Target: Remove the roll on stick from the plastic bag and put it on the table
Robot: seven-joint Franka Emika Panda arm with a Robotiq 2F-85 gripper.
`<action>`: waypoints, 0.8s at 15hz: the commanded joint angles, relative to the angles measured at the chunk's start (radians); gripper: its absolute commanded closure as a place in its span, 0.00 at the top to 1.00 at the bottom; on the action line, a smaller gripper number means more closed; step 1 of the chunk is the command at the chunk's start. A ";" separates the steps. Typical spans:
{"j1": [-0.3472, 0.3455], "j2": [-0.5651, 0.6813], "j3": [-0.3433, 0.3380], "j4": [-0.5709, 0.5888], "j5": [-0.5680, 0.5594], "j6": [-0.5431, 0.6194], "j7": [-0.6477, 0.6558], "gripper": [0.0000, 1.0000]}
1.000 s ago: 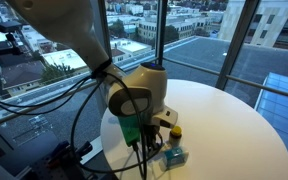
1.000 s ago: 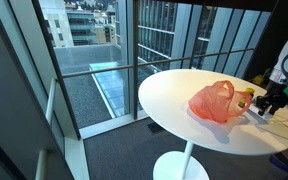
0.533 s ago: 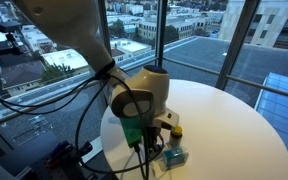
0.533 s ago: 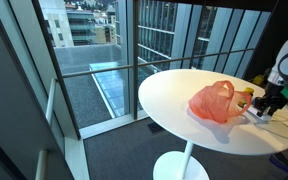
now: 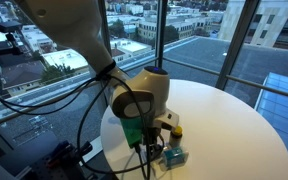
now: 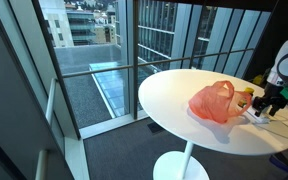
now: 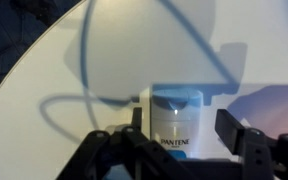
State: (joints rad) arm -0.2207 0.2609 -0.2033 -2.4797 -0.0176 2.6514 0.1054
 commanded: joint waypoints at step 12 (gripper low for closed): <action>0.096 -0.311 0.065 -0.026 -0.042 -0.312 -0.049 1.00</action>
State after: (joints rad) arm -0.1451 0.0448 -0.1579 -2.4831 -0.0287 2.4087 0.0351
